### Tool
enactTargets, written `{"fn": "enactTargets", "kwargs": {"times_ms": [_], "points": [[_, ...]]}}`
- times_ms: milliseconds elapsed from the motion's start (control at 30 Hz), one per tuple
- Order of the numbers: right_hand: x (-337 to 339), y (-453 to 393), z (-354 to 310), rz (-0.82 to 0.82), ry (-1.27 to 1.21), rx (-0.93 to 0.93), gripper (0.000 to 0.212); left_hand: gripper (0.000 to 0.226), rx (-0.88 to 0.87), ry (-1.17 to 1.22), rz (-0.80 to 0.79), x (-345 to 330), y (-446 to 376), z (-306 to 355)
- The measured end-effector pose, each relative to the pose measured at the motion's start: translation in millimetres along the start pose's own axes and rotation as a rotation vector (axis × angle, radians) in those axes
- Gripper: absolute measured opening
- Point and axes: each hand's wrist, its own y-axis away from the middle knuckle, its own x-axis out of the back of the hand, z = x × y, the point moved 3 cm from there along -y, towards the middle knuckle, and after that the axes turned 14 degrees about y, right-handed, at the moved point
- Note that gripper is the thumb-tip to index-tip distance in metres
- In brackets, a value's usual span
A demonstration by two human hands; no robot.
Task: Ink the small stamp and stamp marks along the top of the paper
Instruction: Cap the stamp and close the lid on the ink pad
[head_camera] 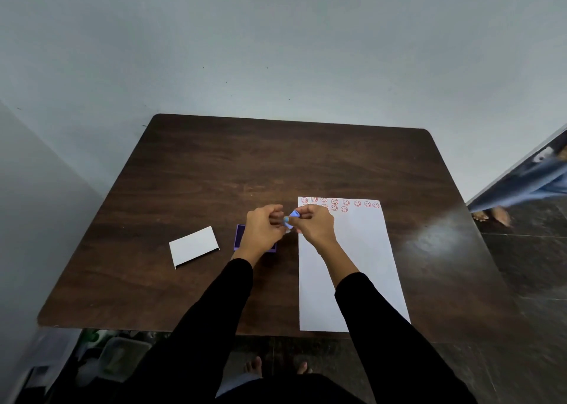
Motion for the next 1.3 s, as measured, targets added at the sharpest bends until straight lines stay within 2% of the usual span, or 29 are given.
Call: {"fn": "enactTargets", "kwargs": {"times_ms": [133,267,500,667,767,867,967,1067,1300], "points": [[-2,6,4,-0.03,0.204,0.147,0.021,0.054,-0.004,-0.007,0.048,12,-2,-8],[-10,11,6,-0.058,0.338,0.185,0.018,0.04,-0.045,-0.014,0.141,24,-2,-10],[-14,18,11,-0.041,0.388,0.22,0.019,0.036,-0.024,0.045,0.202,37,5,-16],[-14,19,13,-0.062,0.385,0.205,0.028,0.032,-0.039,0.108,0.29,55,13,-19],[-13,24,1,0.061,0.402,0.254,0.045,0.028,-0.058,0.152,0.416,74,23,-21],[-26,31,-25,0.141,0.379,0.338,0.042,0.029,-0.079,0.195,0.569,96,37,-27],[-62,41,-53,0.03,0.435,0.489,0.036,0.036,-0.031,0.143,0.688,117,55,-42],[-100,52,-68,-0.131,0.563,0.572,0.041,0.043,0.064,0.102,0.724,130,72,-60],[-146,73,-71,-0.24,0.741,0.588,0.053,0.04,0.135,0.038,0.729,133,88,-88]]}}
